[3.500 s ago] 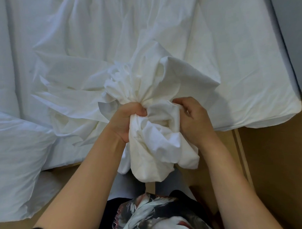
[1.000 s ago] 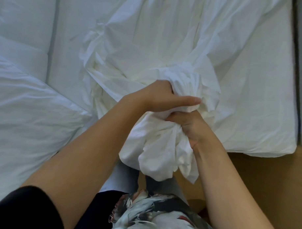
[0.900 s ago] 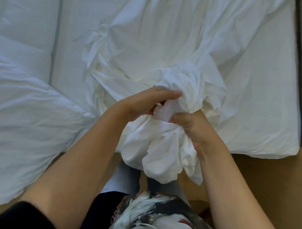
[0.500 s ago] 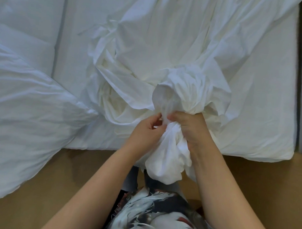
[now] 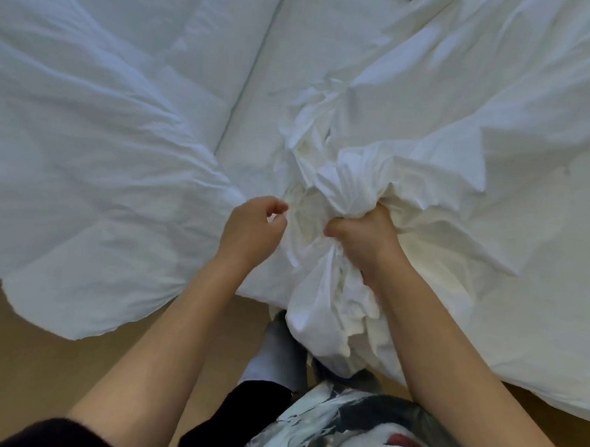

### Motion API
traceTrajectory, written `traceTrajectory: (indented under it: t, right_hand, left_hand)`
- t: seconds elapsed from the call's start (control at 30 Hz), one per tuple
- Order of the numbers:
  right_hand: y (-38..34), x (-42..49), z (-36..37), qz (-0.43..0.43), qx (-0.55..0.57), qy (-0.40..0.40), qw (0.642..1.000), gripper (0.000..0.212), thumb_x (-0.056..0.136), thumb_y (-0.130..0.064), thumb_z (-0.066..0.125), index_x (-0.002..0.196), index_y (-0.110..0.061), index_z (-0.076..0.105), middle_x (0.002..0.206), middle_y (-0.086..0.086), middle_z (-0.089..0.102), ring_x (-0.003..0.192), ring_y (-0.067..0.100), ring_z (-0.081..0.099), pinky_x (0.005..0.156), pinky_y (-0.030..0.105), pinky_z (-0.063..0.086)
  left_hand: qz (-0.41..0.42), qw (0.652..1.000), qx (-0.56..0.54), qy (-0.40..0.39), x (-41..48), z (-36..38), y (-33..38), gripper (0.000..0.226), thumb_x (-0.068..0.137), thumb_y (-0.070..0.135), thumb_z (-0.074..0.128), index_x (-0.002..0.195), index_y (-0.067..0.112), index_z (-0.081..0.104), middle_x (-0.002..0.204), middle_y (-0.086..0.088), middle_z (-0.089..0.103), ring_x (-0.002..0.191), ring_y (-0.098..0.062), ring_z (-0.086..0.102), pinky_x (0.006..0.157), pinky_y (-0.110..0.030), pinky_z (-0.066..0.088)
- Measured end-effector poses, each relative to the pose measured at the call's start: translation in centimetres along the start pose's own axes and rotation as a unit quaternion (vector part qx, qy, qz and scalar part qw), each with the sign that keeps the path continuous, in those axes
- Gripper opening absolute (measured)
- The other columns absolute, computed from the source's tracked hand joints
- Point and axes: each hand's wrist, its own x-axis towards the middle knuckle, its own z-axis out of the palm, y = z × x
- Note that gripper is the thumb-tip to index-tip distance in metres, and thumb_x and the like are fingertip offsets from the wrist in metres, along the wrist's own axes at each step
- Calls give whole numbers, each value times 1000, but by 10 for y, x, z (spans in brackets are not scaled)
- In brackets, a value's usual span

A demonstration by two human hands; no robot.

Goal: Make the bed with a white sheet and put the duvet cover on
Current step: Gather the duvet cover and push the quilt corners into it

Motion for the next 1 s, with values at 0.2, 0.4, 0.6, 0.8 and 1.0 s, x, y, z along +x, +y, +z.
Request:
traceTrajectory:
  t: [0.2, 0.4, 0.6, 0.8, 1.0]
  right_hand:
    - [-12, 13, 62, 20, -7, -33, 999, 28, 74, 8, 58, 86, -17, 57, 95, 19, 64, 86, 35, 64, 79, 53, 54]
    - [-1, 21, 71, 52, -83, -38, 994, 26, 73, 4, 61, 87, -17, 56, 97, 19, 64, 90, 38, 63, 81, 54, 53]
    - [3, 13, 69, 17, -107, 2, 994, 25, 72, 8, 59, 96, 10, 55, 86, 23, 61, 81, 39, 61, 70, 38, 51]
    - [-14, -15, -6, -6, -31, 57, 998, 29, 67, 10, 64, 95, 5, 60, 94, 27, 64, 84, 39, 63, 66, 35, 48]
    - [-22, -75, -138, -38, -24, 113, 993, 44, 63, 7, 69, 98, -21, 68, 91, -1, 73, 84, 16, 70, 66, 28, 58]
  left_hand:
    - [58, 933, 356, -21, 27, -21, -71, 64, 86, 40, 57, 143, 22, 33, 150, -3, 31, 139, -27, 21, 109, -46, 21]
    - [103, 823, 550, -100, 49, -6, -100, 65, 91, 34, 54, 145, 20, 22, 147, -11, 28, 140, -33, 16, 108, -64, -7]
    - [219, 952, 206, 59, 31, -12, -64, 14, 85, 6, 58, 91, 4, 70, 81, -16, 60, 80, -36, 54, 97, -57, 33]
    - [334, 938, 48, 83, -5, 12, 36, 9, 73, -2, 60, 74, -2, 69, 68, -16, 58, 65, -35, 52, 75, -46, 41]
    - [377, 925, -42, -2, -57, 87, 140, 15, 78, 9, 59, 82, 2, 72, 79, -18, 62, 75, -36, 53, 80, -43, 39]
